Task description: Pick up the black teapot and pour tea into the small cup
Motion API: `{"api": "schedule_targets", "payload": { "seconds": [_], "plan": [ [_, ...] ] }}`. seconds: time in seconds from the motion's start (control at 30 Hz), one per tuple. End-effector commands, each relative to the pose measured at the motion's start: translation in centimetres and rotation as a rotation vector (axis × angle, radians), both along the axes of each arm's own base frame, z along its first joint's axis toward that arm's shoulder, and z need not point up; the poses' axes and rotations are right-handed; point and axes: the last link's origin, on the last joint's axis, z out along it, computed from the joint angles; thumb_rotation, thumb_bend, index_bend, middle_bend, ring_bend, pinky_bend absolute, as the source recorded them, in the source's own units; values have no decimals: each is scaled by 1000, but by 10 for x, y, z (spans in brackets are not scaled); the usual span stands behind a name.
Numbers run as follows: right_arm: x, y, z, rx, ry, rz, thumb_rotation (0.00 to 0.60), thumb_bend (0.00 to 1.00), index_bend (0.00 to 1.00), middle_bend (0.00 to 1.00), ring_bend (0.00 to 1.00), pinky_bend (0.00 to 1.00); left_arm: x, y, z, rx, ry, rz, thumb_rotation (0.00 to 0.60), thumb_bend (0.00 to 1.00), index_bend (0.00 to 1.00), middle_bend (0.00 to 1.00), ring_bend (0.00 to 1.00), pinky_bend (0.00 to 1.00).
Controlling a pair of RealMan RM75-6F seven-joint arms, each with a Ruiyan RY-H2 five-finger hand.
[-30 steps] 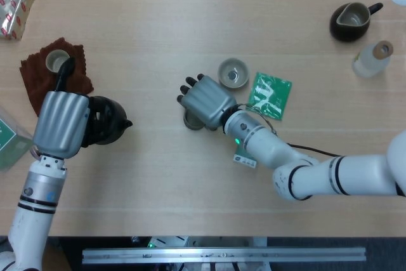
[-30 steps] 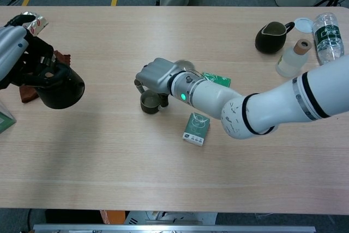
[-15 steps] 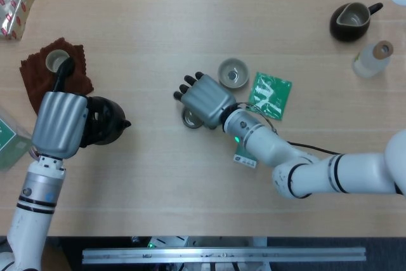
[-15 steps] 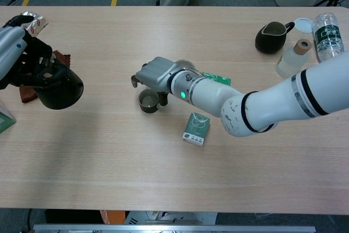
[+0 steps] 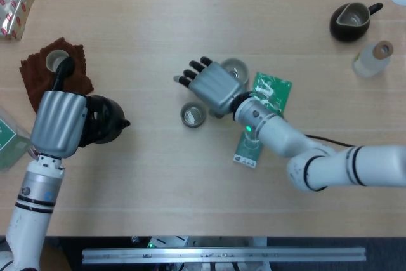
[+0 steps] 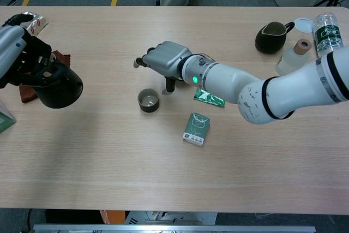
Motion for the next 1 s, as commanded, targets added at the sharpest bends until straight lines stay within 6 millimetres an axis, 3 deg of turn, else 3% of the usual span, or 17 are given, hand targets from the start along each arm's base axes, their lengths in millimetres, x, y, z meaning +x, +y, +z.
{"api": "schedule_targets", "payload": {
  "seconds": [0.03,0.33,0.6,0.8,1.0],
  "plan": [
    [-10,-5,25,-21,-24,-14,600,186,145,213,115,164,0,0,-1,-3,0,-2,543,301,873,975,772,56],
    [-47,-12,113,-149,-106,-60,600,185,145,213,115,164,6,8,-8,-19,12,-8,542,303,873,975,772,56],
    [-99,-8,192,-290,-97,-102,600,185,145,213,115,164,19,19,-22,-34,13,-30,539,302,873,975,772,56],
    [-135,2,234,-366,-101,-151,600,185,145,213,115,164,31,27,-33,-50,18,-56,566,302,873,975,772,56],
    [-170,17,260,-416,-98,-211,600,185,145,213,115,164,38,37,-43,-56,25,-60,574,302,873,975,772,56]
  ]
}}
